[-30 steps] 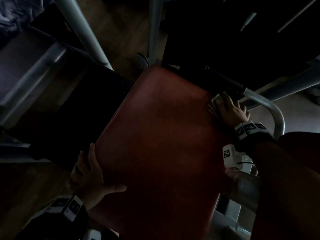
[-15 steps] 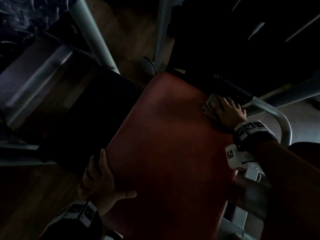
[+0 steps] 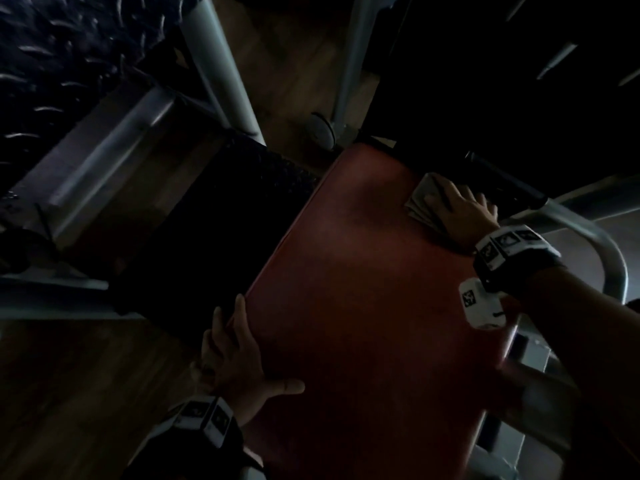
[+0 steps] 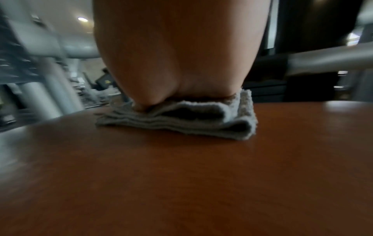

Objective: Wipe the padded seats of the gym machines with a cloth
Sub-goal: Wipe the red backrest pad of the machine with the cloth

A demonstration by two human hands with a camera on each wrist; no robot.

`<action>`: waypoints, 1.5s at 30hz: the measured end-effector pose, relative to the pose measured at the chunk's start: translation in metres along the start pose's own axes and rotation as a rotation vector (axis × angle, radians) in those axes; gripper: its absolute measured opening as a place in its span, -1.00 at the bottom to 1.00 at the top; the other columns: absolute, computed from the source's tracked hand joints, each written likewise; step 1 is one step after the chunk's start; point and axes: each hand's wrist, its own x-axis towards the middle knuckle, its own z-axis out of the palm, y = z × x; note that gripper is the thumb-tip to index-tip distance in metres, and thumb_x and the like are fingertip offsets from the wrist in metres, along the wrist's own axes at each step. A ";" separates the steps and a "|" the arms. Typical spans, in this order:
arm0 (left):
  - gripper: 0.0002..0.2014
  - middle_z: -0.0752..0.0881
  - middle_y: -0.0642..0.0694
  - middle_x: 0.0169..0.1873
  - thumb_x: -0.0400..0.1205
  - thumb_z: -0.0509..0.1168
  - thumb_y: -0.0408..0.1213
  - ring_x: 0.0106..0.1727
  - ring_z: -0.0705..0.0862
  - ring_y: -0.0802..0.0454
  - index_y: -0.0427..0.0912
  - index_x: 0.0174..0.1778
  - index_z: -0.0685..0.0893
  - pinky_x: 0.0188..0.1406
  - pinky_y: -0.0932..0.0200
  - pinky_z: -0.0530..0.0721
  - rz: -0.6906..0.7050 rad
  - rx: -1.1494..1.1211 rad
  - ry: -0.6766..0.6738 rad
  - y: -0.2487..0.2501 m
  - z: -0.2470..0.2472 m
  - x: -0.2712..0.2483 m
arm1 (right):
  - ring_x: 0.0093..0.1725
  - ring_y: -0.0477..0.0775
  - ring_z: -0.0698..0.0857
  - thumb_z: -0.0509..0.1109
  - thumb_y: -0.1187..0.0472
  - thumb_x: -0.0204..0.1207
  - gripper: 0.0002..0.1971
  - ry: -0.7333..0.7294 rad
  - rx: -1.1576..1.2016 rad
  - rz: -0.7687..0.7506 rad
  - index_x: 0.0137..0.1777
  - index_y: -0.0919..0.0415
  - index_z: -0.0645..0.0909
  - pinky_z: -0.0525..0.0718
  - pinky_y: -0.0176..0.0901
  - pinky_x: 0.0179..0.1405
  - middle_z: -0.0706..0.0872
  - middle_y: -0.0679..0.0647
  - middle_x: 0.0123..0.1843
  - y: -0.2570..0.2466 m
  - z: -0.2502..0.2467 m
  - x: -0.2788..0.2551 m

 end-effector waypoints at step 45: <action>0.54 -0.54 -0.06 0.57 0.05 0.52 0.45 0.67 -0.27 -0.28 0.29 0.33 -0.79 0.58 -0.44 -0.01 -0.036 0.045 -0.059 -0.002 0.001 0.005 | 0.57 0.38 0.24 -0.01 -0.28 0.66 -0.50 0.019 -0.022 -0.205 0.59 -0.35 0.11 0.16 0.35 0.48 0.22 0.00 0.66 -0.123 0.005 0.051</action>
